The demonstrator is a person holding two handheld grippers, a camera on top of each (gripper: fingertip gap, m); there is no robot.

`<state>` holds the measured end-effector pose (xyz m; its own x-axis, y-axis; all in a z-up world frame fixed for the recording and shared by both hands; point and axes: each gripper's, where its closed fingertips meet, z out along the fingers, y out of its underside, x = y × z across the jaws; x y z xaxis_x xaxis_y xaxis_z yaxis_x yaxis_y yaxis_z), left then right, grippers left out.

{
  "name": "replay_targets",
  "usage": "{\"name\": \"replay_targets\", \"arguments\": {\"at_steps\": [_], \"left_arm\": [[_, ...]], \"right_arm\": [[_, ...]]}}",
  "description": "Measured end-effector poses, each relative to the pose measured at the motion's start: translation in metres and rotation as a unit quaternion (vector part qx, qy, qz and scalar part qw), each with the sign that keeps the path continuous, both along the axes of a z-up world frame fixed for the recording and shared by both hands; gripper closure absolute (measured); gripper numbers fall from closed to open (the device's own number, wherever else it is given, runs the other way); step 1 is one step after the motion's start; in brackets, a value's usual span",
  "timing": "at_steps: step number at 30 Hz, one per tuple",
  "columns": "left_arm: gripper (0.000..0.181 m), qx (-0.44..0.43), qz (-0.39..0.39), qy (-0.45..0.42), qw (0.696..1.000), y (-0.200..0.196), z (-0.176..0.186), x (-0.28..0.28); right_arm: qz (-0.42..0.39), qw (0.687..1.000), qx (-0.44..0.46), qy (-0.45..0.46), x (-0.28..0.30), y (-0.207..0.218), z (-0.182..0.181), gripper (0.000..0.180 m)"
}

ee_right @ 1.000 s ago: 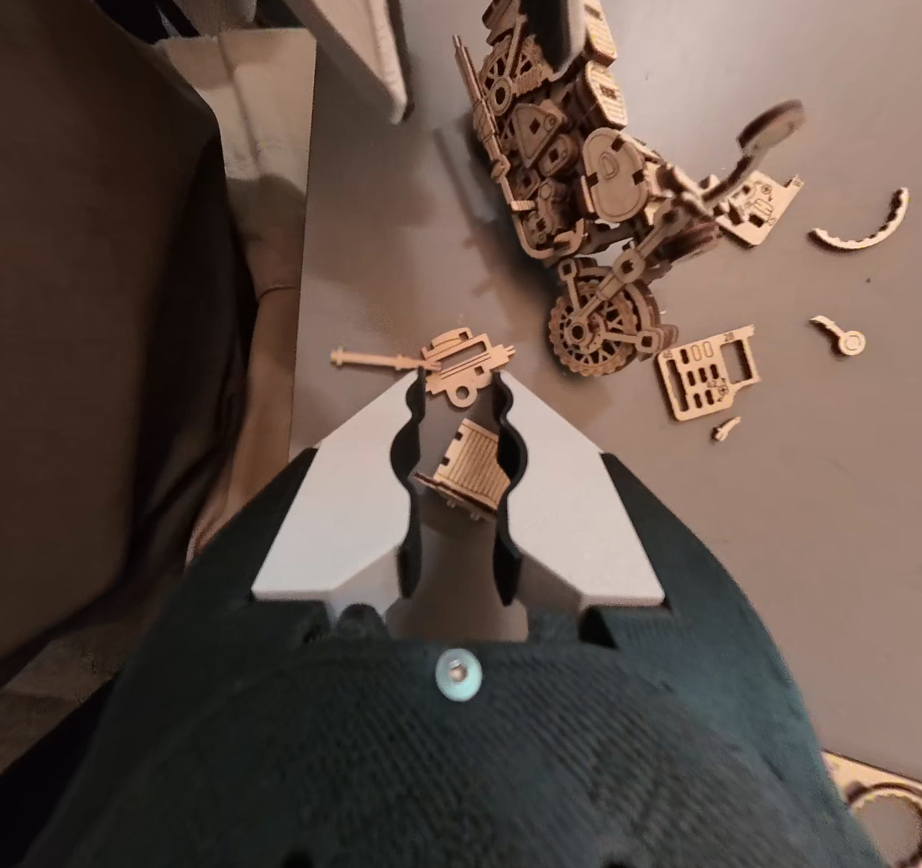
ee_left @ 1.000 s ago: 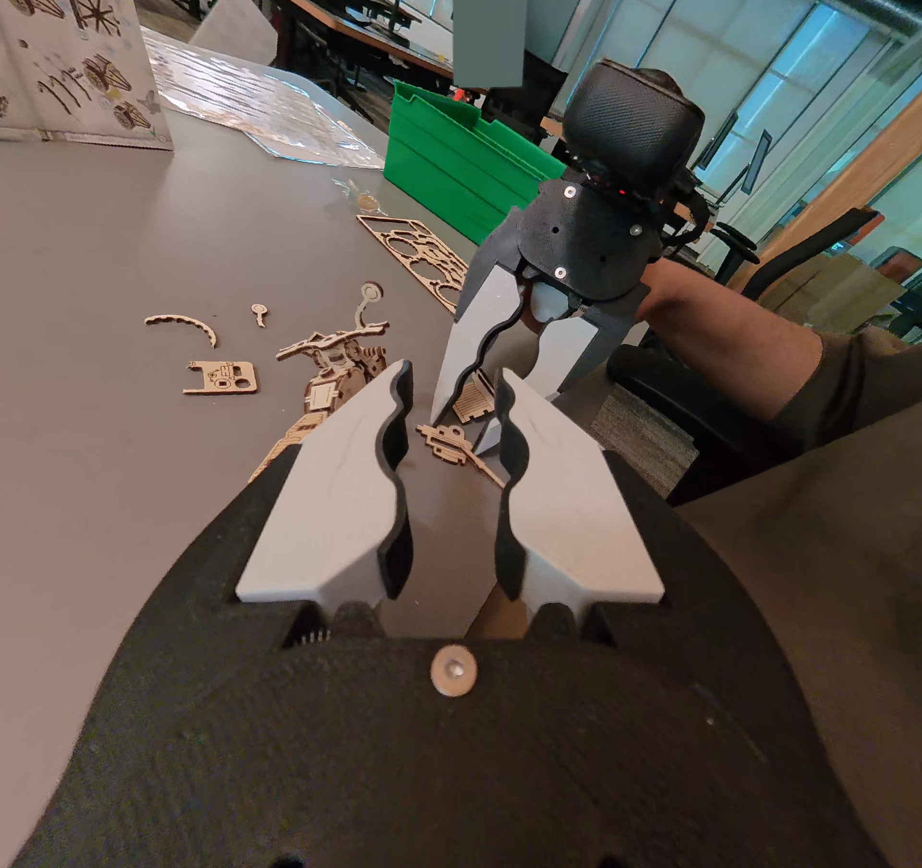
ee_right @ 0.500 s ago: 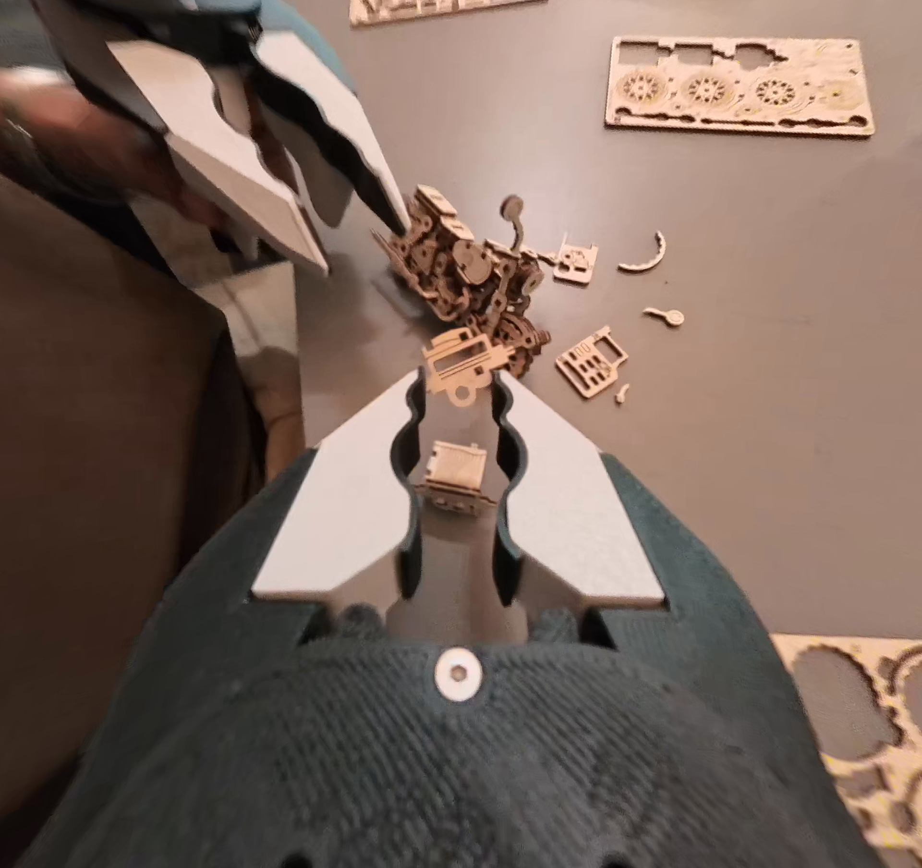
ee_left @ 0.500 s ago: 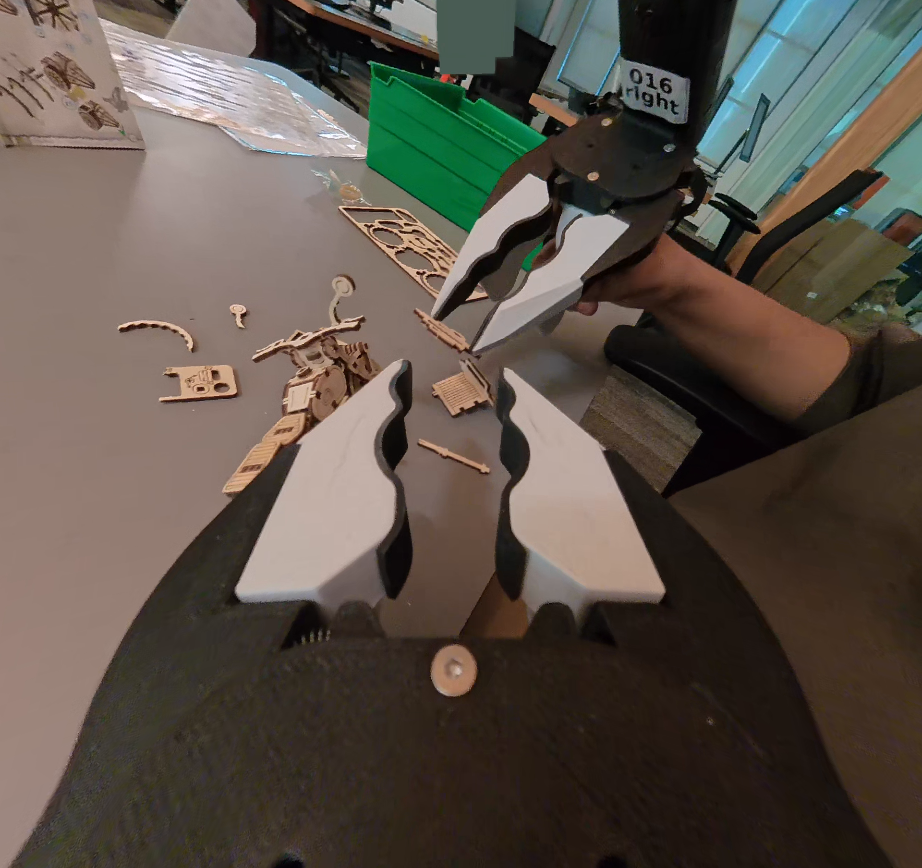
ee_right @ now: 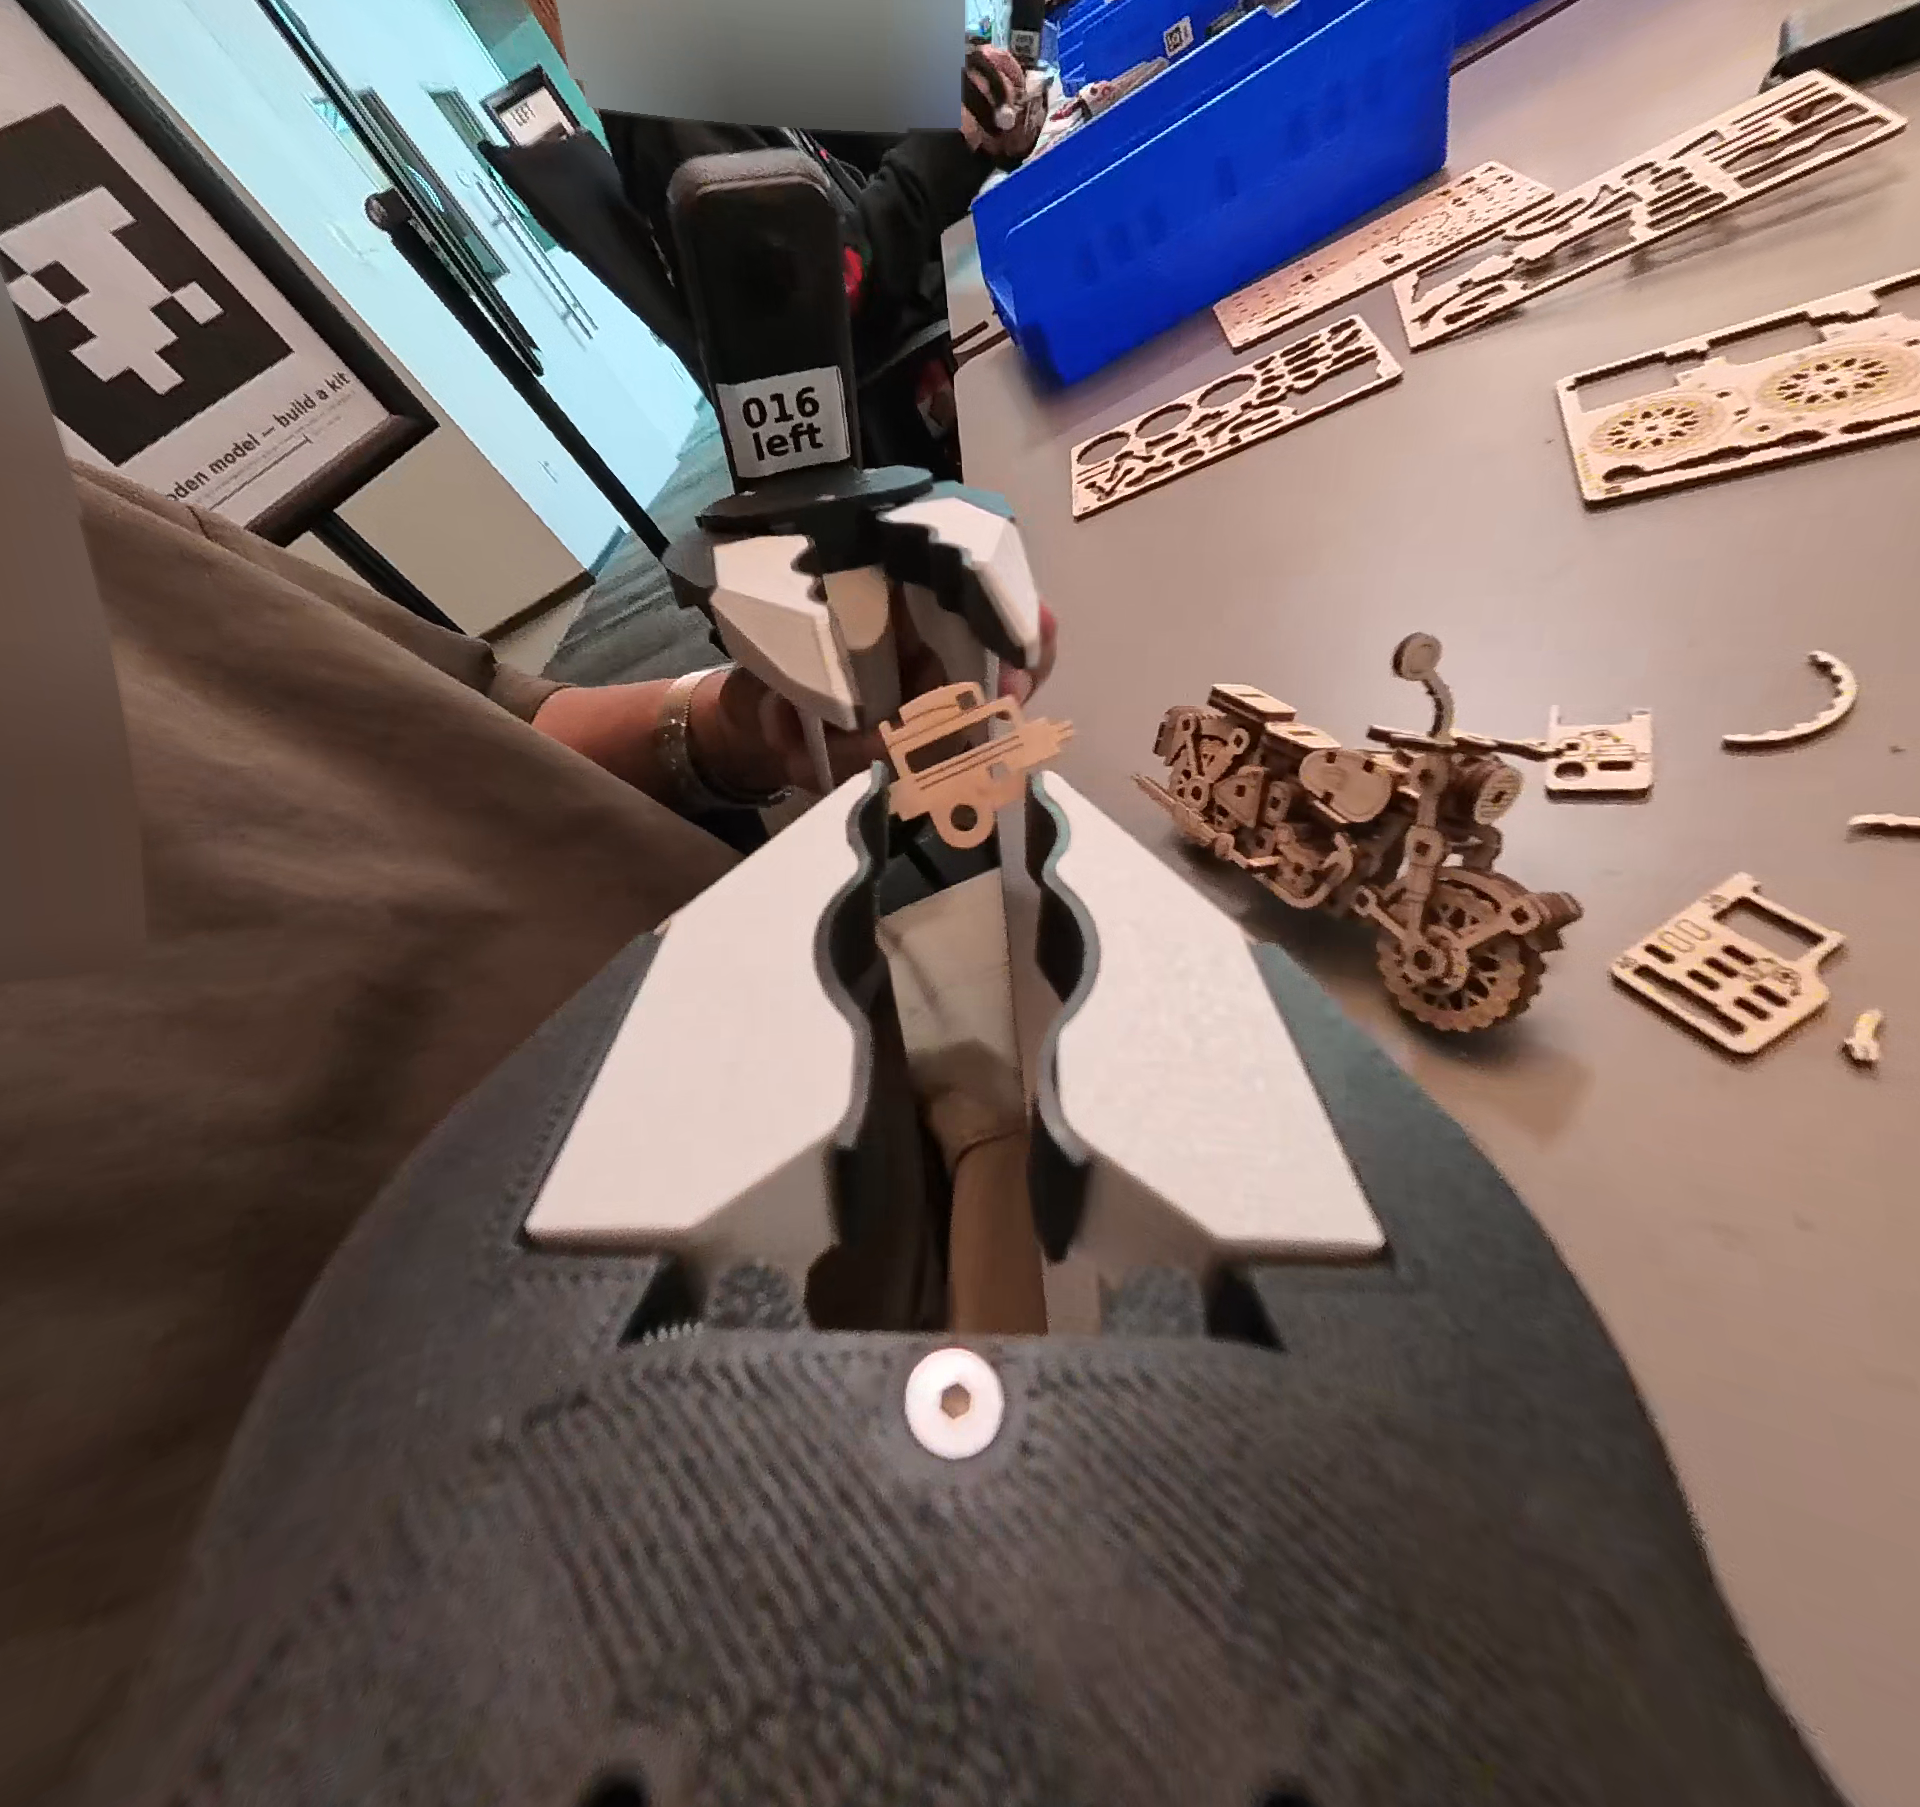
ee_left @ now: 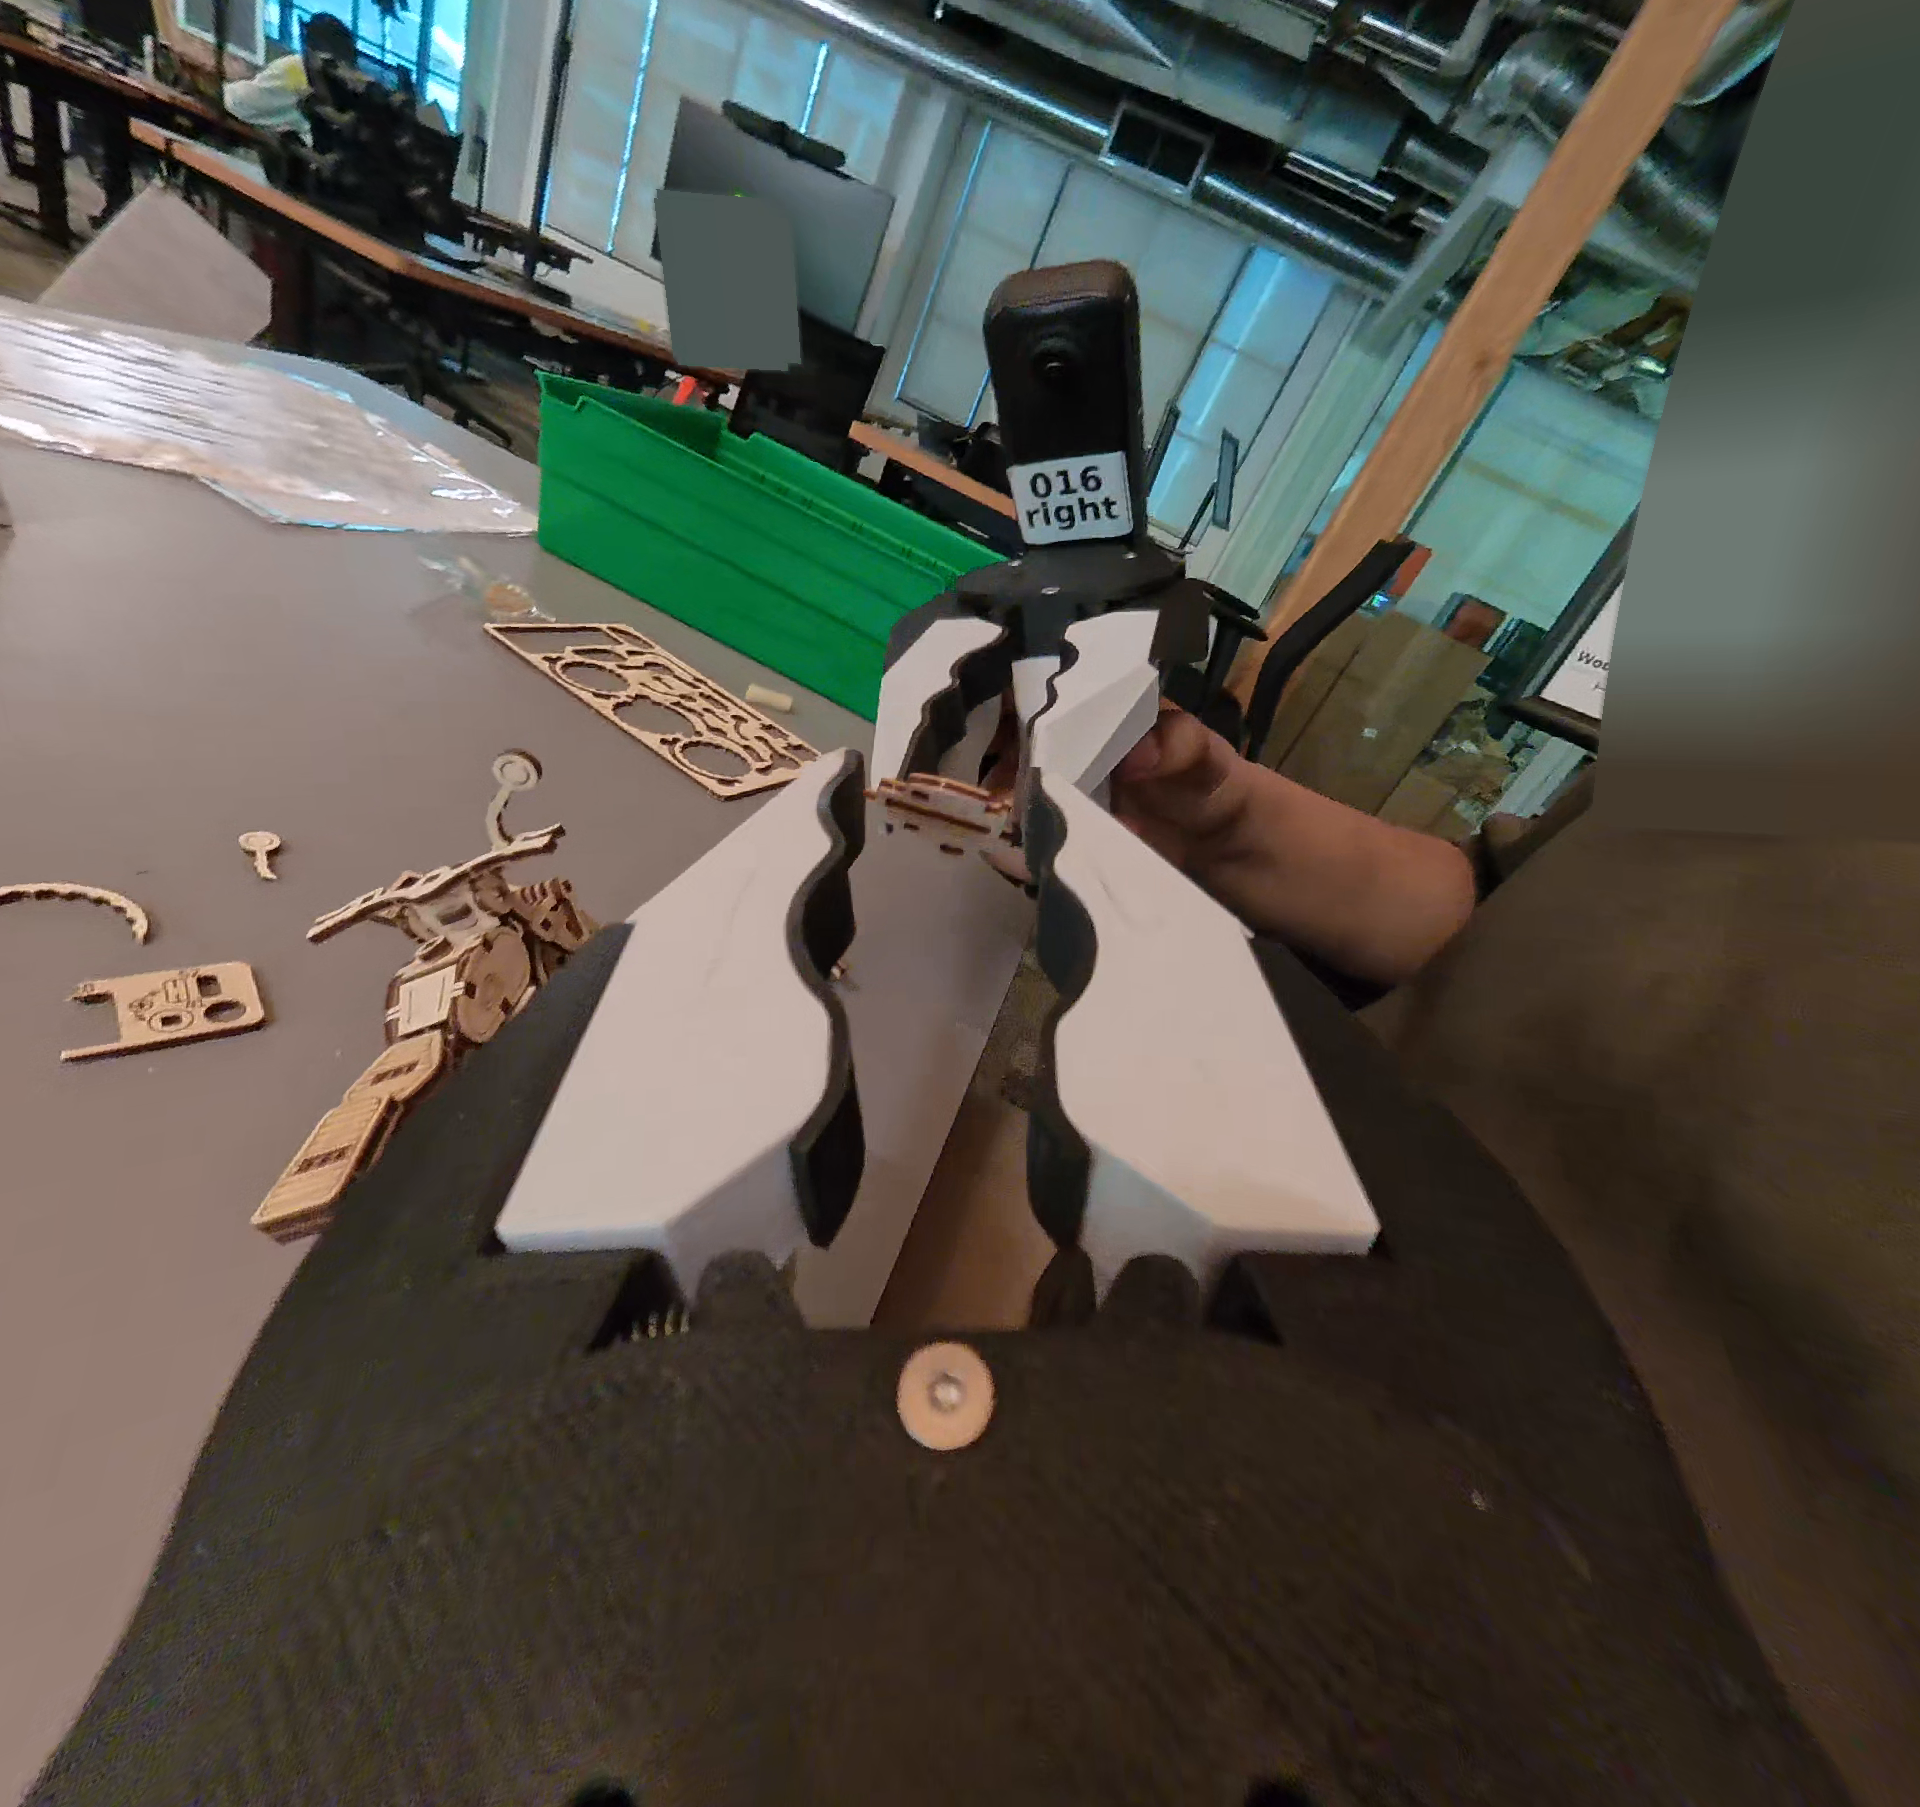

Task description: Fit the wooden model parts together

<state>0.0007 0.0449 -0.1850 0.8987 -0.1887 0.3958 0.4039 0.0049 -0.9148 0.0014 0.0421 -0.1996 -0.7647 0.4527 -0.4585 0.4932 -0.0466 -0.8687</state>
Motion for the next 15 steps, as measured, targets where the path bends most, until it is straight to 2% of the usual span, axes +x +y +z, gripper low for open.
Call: {"name": "replay_targets", "arguments": {"at_steps": [7, 15], "left_arm": [[0.153, 0.010, -0.015, 0.011, 1.000, 0.0000, 0.0027, 0.0058], [0.161, 0.012, -0.021, 0.021, 0.999, 0.0007, 0.0017, 0.0082]], "right_arm": [[0.015, 0.997, -0.069, -0.028, 0.0027, -0.0012, 0.0076, 0.154], [0.026, 0.995, -0.079, -0.052, 0.0042, -0.0046, 0.0027, 0.154]]}}
